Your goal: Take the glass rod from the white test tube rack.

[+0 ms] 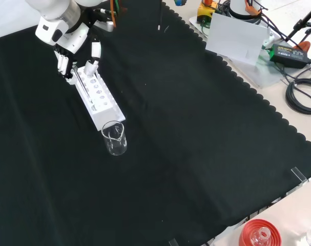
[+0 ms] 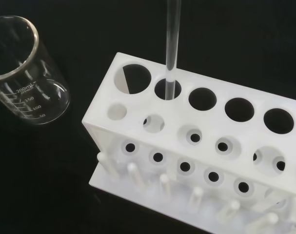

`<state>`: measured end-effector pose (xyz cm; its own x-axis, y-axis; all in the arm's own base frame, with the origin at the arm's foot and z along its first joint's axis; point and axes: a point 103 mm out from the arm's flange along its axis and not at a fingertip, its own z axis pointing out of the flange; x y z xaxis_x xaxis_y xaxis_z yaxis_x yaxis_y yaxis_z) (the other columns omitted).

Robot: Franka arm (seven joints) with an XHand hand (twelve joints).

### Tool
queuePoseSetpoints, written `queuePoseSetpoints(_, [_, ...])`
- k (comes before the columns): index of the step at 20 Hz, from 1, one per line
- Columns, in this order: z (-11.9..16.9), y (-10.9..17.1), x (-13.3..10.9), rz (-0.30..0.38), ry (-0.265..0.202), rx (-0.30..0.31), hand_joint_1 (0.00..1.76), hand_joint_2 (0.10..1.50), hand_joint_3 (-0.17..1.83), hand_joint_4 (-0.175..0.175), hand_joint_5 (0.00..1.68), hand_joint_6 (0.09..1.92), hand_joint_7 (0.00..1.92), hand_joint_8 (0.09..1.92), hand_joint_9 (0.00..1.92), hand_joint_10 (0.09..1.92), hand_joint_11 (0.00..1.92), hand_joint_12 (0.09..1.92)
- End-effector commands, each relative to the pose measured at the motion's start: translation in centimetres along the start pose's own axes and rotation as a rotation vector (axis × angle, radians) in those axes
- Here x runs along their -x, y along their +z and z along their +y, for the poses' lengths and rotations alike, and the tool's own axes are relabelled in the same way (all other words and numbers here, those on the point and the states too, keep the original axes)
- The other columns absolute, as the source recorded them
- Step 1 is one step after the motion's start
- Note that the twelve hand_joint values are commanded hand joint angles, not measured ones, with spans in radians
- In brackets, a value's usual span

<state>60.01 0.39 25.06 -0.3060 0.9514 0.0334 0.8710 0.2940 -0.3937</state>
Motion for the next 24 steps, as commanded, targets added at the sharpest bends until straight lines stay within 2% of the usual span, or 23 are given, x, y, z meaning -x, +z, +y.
queuePoseSetpoints(1, [-0.1, -0.3, -0.2, -0.01, -0.01, 0.04, 0.99, 1.08, 0.27, -0.112, 0.74, 1.23, 0.69, 0.88, 1.19, 0.54, 1.41, 0.84])
queuePoseSetpoints(3, [-0.1, -0.4, -0.4, -0.015, -0.014, 0.052, 1.04, 1.17, 0.1, -0.108, 0.77, 1.29, 0.73, 0.89, 1.25, 0.49, 1.48, 0.78])
queuePoseSetpoints(4, [-0.1, -0.4, -0.5, -0.015, -0.015, 0.061, 1.06, 1.19, 0.06, -0.124, 0.79, 1.29, 0.75, 0.9, 1.27, 0.47, 1.5, 0.76])
queuePoseSetpoints(7, [0.1, -0.6, -0.9, -0.012, -0.013, 0.071, 1.09, 1.2, 0.02, -0.166, 0.81, 1.27, 0.82, 0.92, 1.33, 0.43, 1.55, 0.72])
queuePoseSetpoints(9, [0.2, -0.6, -1.1, -0.016, -0.013, 0.079, 1.1, 1.19, 0.01, -0.174, 0.82, 1.26, 0.85, 0.93, 1.37, 0.4, 1.59, 0.68])
queuePoseSetpoints(11, [0.1, -0.7, -1.3, -0.024, -0.001, 0.118, 1.12, 1.19, 0.01, -0.175, 0.84, 1.23, 0.92, 0.95, 1.41, 0.39, 1.63, 0.62])
queuePoseSetpoints(12, [-0.1, -0.8, -1.4, -0.033, 0.007, 0.151, 1.15, 1.17, -0.01, -0.115, 0.86, 1.19, 0.96, 0.98, 1.43, 0.41, 1.63, 0.58])
queuePoseSetpoints(13, [-0.3, -1.0, -1.4, -0.043, 0.011, 0.189, 1.19, 1.18, -0.07, -0.084, 0.88, 1.15, 1.01, 0.99, 1.44, 0.48, 1.63, 0.53])
queuePoseSetpoints(14, [-0.5, -1.2, -1.5, -0.05, 0.011, 0.22, 1.23, 1.17, -0.12, -0.082, 0.92, 1.07, 1.07, 0.97, 1.46, 0.55, 1.62, 0.51])
queuePoseSetpoints(16, [-1.1, -1.7, -1.6, -0.064, 0.01, 0.28, 1.27, 1.14, -0.16, -0.107, 1.02, 0.88, 1.19, 0.84, 1.52, 0.6, 1.61, 0.49])
queuePoseSetpoints(18, [-1.7, -2.2, -1.7, -0.074, -0.006, 0.321, 1.3, 1.1, -0.17, -0.135, 1.11, 0.7, 1.28, 0.7, 1.58, 0.56, 1.61, 0.49])
queuePoseSetpoints(21, [-2.4, -3.0, -2.0, -0.09, -0.028, 0.323, 1.32, 1.07, -0.17, -0.168, 1.2, 0.53, 1.36, 0.57, 1.65, 0.46, 1.62, 0.47])
queuePoseSetpoints(24, [-3.0, -3.9, -2.3, -0.114, -0.033, 0.31, 1.32, 1.06, -0.17, -0.175, 1.23, 0.46, 1.38, 0.55, 1.69, 0.42, 1.64, 0.46])
